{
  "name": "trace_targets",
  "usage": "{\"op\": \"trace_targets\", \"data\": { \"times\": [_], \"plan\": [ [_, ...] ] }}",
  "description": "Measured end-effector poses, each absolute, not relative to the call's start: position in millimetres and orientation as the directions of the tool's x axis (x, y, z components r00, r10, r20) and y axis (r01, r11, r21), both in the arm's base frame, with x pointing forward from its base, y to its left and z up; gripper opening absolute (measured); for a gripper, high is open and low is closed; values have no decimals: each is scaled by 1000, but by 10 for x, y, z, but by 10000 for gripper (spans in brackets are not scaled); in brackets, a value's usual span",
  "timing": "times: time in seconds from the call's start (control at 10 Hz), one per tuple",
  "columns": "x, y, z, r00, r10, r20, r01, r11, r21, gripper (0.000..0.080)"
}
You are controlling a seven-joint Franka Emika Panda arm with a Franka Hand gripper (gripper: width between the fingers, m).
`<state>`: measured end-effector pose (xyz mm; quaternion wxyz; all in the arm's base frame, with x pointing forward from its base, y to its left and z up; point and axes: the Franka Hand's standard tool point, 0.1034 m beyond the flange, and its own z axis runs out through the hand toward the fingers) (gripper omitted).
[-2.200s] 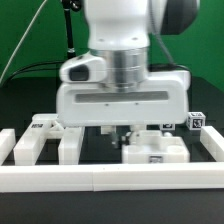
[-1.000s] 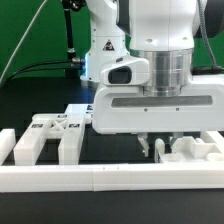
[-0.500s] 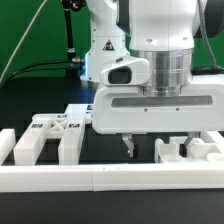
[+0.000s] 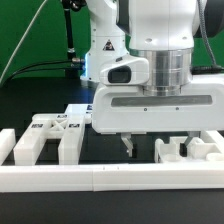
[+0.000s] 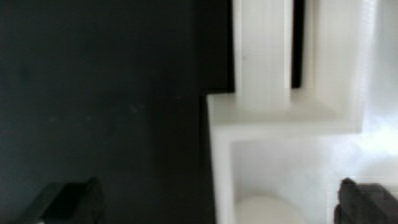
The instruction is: Assemble chair
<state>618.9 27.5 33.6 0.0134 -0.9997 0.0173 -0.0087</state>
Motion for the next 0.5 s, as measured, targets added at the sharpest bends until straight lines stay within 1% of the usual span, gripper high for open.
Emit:
{"op": "trace_targets", "data": {
  "times": [0.1, 0.3, 0.4, 0.5],
  "plan": [
    [6109, 168, 481, 999, -36, 7, -35, -999, -30, 649],
    [5968, 103, 615, 998, -59, -26, -60, -998, -31, 649],
    [5958, 112, 631, 997, -63, -37, -64, -997, -31, 649],
    [5998, 140, 615, 996, -84, -16, -84, -996, -32, 649]
  ]
}}
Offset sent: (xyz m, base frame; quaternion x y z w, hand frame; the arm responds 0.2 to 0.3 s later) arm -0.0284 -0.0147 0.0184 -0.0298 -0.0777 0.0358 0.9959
